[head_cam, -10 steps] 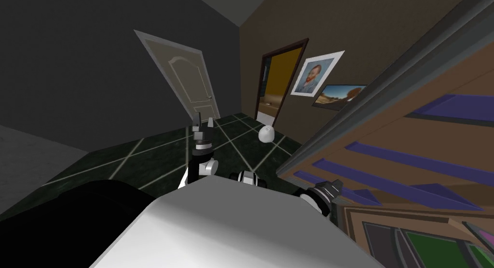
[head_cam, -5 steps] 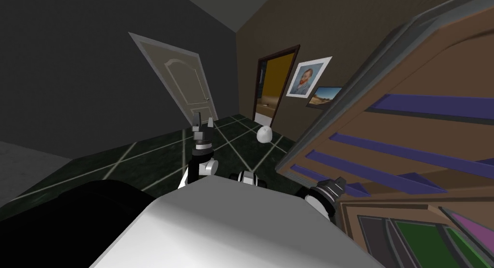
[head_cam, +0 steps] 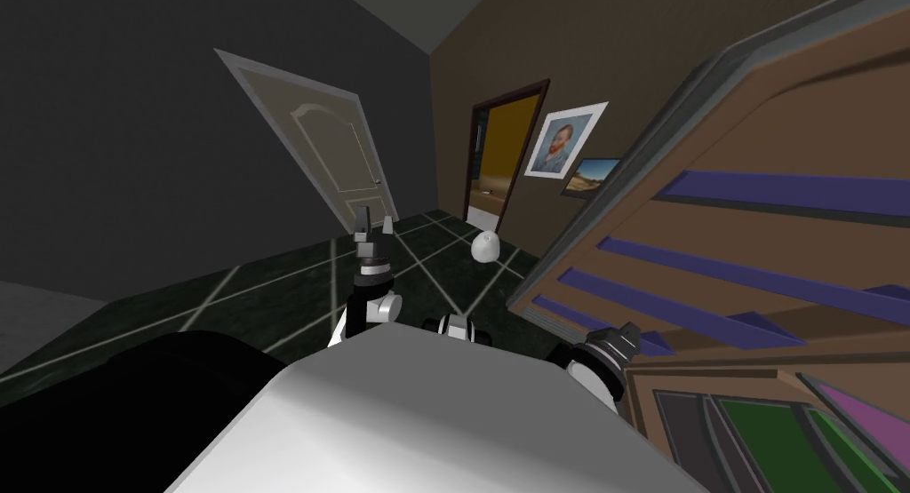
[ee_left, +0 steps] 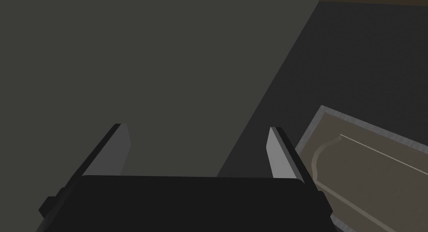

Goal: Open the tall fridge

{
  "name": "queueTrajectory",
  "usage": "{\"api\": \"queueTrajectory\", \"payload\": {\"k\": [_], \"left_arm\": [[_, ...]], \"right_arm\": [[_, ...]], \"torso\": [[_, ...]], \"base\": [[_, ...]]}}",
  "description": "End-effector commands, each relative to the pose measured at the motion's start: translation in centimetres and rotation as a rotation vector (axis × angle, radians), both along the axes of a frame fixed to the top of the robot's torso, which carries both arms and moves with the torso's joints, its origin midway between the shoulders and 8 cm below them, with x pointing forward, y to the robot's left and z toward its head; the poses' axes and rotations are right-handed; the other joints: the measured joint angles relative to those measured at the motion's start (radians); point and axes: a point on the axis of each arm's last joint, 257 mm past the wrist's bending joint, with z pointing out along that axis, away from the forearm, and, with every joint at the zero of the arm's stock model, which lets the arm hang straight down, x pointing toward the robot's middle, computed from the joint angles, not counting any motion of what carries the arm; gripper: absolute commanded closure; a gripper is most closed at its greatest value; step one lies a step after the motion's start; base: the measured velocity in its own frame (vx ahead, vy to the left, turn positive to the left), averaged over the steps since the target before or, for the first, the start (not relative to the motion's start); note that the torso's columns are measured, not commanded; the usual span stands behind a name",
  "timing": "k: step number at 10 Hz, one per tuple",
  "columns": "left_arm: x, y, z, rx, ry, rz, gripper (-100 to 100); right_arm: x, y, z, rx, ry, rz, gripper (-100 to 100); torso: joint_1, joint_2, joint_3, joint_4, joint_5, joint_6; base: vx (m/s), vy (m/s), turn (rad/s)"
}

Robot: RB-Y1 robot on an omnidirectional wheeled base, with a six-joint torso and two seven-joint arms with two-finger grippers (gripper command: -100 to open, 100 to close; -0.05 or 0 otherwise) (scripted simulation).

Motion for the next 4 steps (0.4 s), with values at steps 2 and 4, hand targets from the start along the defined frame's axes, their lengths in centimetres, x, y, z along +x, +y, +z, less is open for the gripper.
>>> {"api": "queueTrajectory", "payload": {"k": [2,4], "left_arm": [[0.0,0.0,0.0,0.0,0.0,0.0,0],[0.0,0.0,0.0,0.0,0.0,0.0,0]], "right_arm": [[0.0,0.0,0.0,0.0,0.0,0.0,0],[0.0,0.0,0.0,0.0,0.0,0.0,0]], "torso": [[0.0,-0.001,-0.001,0.0,0.0,0.0],[0.0,-0.002,-0.001,-0.001,0.0,0.0]], "base": [[0.0,0.0,0.0],[0.0,0.0,0.0]]}}
